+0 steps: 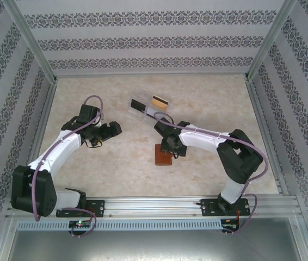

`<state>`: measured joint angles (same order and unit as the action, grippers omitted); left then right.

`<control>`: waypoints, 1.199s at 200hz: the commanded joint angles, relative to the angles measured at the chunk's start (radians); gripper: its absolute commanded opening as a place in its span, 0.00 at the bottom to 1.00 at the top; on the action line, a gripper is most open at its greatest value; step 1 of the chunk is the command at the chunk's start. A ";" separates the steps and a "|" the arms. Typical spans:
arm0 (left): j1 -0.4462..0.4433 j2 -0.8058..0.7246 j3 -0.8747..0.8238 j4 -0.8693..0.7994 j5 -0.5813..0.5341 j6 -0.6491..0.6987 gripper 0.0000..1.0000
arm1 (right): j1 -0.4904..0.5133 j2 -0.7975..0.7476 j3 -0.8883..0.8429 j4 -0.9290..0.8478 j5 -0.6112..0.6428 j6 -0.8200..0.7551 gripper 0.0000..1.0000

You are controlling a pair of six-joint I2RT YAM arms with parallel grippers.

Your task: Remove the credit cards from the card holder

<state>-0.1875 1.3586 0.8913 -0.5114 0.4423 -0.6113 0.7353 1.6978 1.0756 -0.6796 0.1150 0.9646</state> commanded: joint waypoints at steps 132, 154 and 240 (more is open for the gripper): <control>-0.350 0.377 0.005 0.474 0.339 -0.314 0.47 | -0.063 0.008 -0.093 0.150 -0.229 -0.143 0.27; -0.362 0.420 0.018 0.471 0.345 -0.316 0.43 | -0.065 0.014 -0.113 0.192 -0.247 -0.117 0.28; -0.362 0.472 0.031 0.475 0.337 -0.306 0.45 | -0.064 0.039 -0.126 0.248 -0.281 -0.079 0.29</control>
<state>-0.5423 1.7992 0.9066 -0.0704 0.7635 -0.9005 0.6693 1.6897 0.9813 -0.4965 -0.1268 0.8585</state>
